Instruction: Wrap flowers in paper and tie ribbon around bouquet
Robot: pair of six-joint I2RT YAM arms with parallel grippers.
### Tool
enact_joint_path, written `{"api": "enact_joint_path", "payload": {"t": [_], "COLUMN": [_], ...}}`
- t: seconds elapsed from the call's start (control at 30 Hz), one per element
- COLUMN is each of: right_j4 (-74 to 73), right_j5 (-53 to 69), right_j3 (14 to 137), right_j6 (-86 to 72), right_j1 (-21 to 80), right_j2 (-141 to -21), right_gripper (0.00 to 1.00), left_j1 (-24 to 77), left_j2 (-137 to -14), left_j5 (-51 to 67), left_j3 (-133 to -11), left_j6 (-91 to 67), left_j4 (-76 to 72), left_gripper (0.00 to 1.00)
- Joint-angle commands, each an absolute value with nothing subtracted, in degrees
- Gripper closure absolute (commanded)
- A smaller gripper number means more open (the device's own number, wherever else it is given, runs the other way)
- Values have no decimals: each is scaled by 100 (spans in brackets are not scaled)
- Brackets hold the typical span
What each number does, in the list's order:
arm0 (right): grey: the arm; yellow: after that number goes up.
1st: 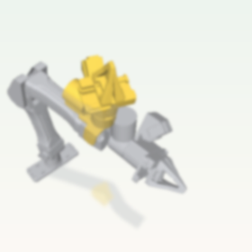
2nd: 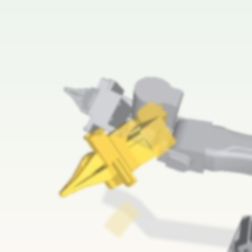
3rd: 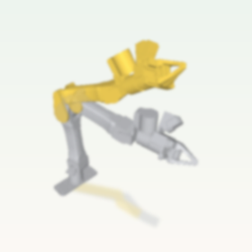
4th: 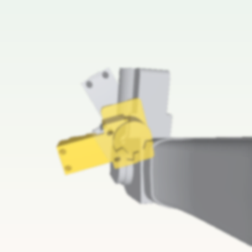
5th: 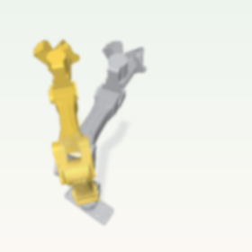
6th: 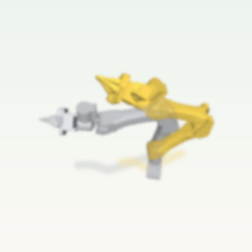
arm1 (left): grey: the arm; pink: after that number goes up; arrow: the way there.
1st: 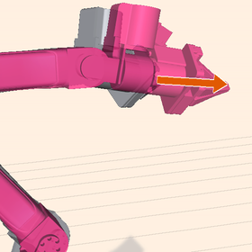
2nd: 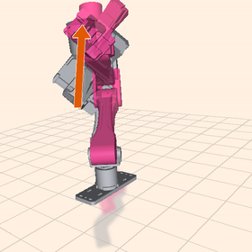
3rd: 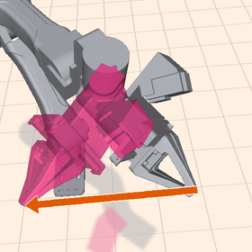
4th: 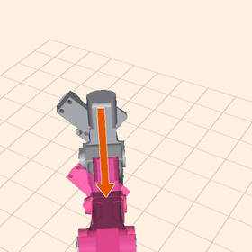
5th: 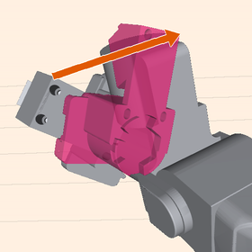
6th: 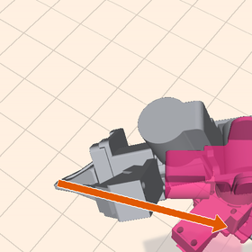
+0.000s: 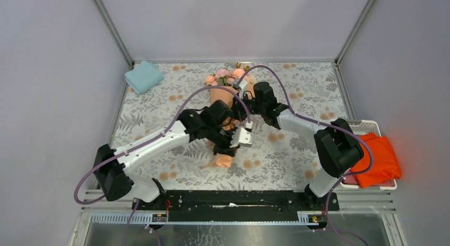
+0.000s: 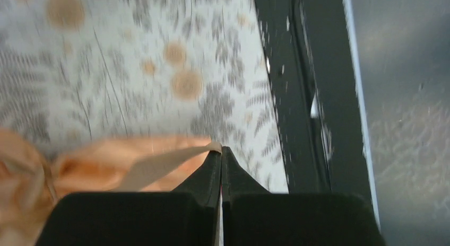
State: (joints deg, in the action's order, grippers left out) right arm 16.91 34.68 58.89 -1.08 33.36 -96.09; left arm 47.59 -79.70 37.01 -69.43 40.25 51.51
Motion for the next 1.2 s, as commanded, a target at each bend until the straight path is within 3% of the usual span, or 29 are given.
{"api": "enact_joint_path", "payload": {"t": [0.0,0.13,0.33,0.47,0.57,0.73,0.87,1.17], "right_j4": [1573,1492,1405,1299,1155,899,624,-239], "right_j5": [3662,3717,3750,3848,3826,3748,3564,3001], "right_j3": [6195,6215,6222,6319,6416,6714,7239,8505], "right_j6": [-245,-175,-45,-27,-26,165,327,305], "right_j1": [3330,3323,3324,3324,3327,3443,3755,4230], "right_j2": [-9609,-9591,-9627,-9710,-9789,-10000,-10377,-11595], "right_gripper": [100,100,100,100,100,100,100,100], "left_j1": [5546,5722,5722,5709,5540,4488,3086,2019], "left_j2": [-8504,-8926,-9156,-8950,-8406,-7609,-6966,-5873], "left_j5": [3974,4267,3811,3649,3739,4039,4319,4412], "left_j3": [-7481,-7411,-7110,-6933,-6726,-6510,-5817,-3966], "left_j6": [2744,2234,1734,2326,2930,2617,1669,2029], "left_j4": [3419,2612,1160,1447,1997,2385,1714,593], "left_gripper": [100,100,99,31,16,13,15,50]}}
